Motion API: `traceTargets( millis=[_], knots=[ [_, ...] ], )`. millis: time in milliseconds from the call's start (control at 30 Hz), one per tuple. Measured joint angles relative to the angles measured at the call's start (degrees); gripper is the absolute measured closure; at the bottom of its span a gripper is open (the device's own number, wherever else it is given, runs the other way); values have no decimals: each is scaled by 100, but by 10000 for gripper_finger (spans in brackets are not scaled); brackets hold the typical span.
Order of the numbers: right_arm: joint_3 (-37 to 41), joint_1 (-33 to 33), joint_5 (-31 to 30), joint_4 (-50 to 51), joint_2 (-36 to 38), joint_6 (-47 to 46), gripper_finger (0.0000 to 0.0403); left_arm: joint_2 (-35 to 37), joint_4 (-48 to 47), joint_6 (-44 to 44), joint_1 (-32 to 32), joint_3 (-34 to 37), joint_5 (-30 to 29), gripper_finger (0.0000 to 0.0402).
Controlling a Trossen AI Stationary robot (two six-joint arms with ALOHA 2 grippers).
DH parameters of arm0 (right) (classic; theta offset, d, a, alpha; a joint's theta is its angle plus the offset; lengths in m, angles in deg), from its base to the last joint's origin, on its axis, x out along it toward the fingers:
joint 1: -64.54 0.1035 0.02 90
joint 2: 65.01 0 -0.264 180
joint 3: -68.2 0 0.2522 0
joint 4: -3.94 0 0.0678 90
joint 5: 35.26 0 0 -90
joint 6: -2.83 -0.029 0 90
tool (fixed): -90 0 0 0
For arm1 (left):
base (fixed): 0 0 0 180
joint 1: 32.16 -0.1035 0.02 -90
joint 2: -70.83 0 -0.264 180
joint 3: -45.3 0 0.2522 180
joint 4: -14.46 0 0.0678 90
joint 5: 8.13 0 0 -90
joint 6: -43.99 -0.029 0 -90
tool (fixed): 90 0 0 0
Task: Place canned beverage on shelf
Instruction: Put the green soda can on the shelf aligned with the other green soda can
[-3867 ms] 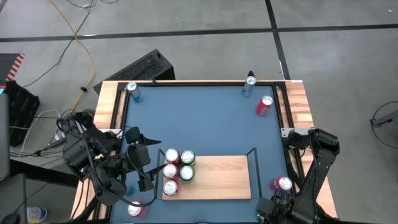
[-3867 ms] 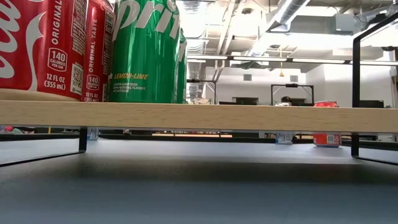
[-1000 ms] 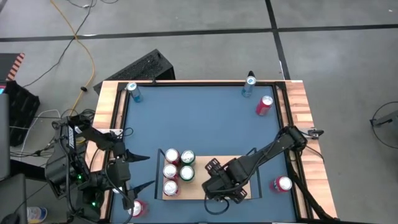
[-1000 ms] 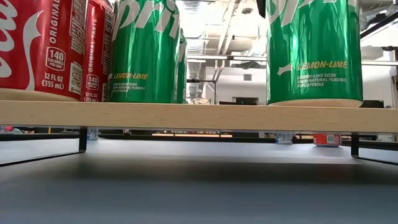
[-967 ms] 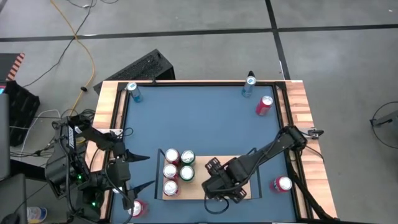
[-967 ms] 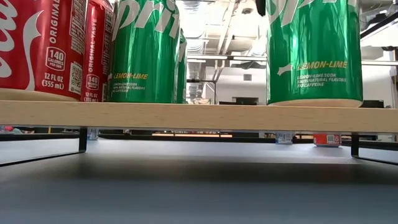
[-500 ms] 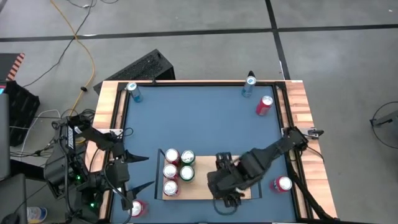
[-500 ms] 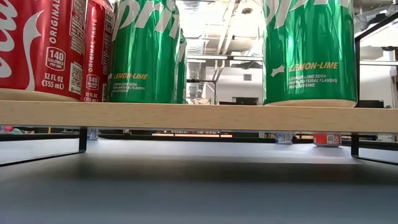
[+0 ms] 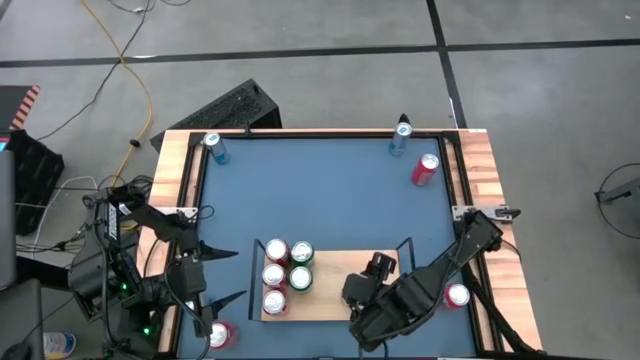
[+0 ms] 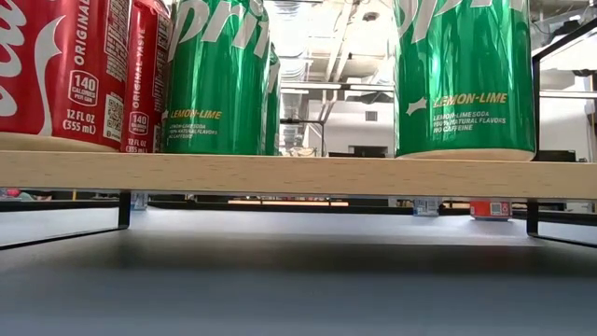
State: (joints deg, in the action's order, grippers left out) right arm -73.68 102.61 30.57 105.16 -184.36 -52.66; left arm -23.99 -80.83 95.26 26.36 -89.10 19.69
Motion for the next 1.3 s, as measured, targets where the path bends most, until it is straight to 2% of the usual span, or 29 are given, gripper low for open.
traceTargets(
  millis=[200,667,933,1133,1300],
  knots=[
    [547,19,28,-284,-14,-16,39,0,-1,4,0,0,1,62],
    [739,-117,42,-461,-1,229,39,0,-12,-2,0,0,-21,62],
    [739,-308,320,-582,-1,503,42,0,-10,-2,0,0,-108,62],
    [739,-310,346,-564,-1,593,56,0,-7,4,0,0,-106,62],
    [739,-328,514,-573,-1,601,88,0,-7,6,0,0,-86,62]
  ],
)
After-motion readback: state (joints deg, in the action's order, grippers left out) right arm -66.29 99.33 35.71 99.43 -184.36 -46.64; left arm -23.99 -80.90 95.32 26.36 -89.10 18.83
